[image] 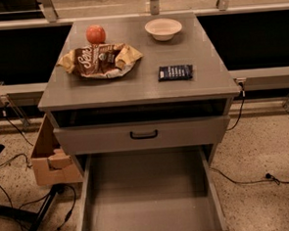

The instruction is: Pick rxbar blueberry from middle drawer and place on counter

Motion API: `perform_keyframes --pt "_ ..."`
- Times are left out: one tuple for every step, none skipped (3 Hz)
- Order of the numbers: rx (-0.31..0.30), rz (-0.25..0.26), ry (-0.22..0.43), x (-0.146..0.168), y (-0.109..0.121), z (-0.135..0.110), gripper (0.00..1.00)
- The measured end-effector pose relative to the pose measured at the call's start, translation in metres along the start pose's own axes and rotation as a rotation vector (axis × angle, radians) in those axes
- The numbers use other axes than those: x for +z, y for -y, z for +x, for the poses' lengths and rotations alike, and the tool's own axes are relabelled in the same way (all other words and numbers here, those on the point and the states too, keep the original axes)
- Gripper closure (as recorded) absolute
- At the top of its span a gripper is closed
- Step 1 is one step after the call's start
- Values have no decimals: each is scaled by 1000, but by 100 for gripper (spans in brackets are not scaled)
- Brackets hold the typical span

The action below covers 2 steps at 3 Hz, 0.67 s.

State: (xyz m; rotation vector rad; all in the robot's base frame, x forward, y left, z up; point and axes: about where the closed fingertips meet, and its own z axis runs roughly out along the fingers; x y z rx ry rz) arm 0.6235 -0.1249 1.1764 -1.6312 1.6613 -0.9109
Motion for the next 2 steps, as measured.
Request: perform_keyframes --pt "181 -69 -59 41 -47 41 0" --pt "363 -52 -83 51 -85 77 0"
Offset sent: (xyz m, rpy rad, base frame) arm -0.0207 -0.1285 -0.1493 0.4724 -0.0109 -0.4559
